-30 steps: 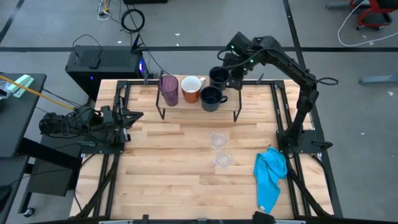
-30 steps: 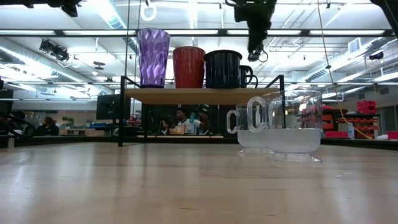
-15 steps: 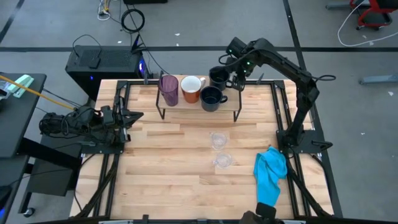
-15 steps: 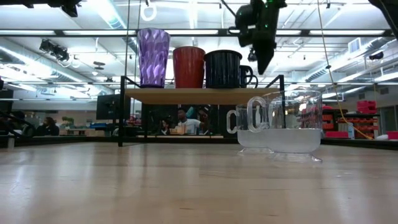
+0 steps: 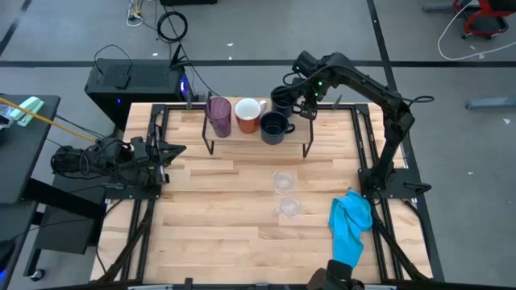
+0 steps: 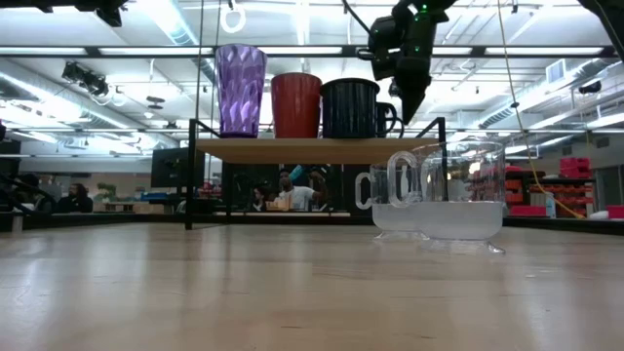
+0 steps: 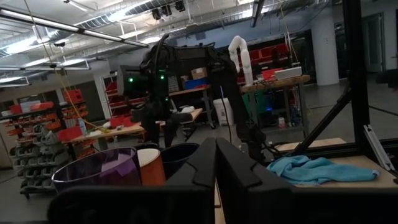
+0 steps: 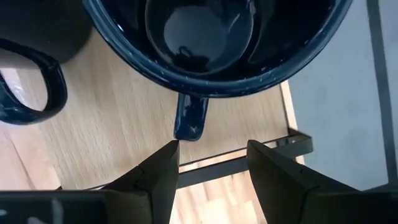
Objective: Stack small to large cups/mugs on shelf
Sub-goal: Align the dark blue mug with the other dark blue mug on the shelf
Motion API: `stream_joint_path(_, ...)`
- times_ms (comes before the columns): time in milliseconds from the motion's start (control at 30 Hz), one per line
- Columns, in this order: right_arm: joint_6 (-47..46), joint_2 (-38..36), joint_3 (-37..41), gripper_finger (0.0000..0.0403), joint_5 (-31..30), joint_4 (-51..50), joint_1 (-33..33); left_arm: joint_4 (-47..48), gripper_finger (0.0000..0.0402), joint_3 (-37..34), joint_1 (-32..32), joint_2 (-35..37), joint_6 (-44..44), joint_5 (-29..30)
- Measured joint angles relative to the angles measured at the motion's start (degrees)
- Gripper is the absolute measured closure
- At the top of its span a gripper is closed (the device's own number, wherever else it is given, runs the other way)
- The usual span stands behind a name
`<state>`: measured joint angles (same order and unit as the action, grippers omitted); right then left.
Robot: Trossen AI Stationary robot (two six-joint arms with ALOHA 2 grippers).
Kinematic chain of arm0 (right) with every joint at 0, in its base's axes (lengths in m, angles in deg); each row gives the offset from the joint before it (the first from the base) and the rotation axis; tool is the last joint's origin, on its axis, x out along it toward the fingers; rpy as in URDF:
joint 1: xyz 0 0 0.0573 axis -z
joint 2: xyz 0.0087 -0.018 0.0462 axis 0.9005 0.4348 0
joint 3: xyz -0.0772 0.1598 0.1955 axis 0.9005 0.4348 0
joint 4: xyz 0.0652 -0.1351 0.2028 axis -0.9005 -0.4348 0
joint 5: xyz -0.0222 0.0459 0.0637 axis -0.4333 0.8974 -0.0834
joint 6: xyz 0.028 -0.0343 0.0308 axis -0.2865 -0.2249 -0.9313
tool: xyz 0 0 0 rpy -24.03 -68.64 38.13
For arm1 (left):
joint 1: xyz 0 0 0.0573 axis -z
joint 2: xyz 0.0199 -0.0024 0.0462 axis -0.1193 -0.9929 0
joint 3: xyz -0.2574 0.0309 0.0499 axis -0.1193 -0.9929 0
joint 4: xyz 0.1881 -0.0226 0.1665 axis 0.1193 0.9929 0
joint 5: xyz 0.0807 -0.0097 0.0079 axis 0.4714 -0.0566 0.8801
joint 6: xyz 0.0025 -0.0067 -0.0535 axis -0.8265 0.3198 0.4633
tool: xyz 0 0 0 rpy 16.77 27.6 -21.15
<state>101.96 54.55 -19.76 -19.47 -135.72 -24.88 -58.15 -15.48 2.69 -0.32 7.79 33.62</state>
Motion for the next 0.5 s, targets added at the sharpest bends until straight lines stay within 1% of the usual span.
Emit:
stream_joint_path(133, 1.1, 0.0, -0.8, 0.0208, 0.0, 1.2, -0.2, 0.0, 0.0377, 0.0, 0.0, 0.0, 0.0, 0.0)
stream_joint_path(367, 1.5, -0.1, -0.9, 0.0210, 0.0, 1.9, -0.2, 0.0, 0.0393, 0.0, 0.0, 0.0, -0.1, 0.0)
stream_joint_path(500, 2.3, -0.4, -0.9, 0.0210, 0.0, 2.0, 0.0, 0.0, 0.0391, 0.0, 0.0, 0.0, -0.1, 0.0)
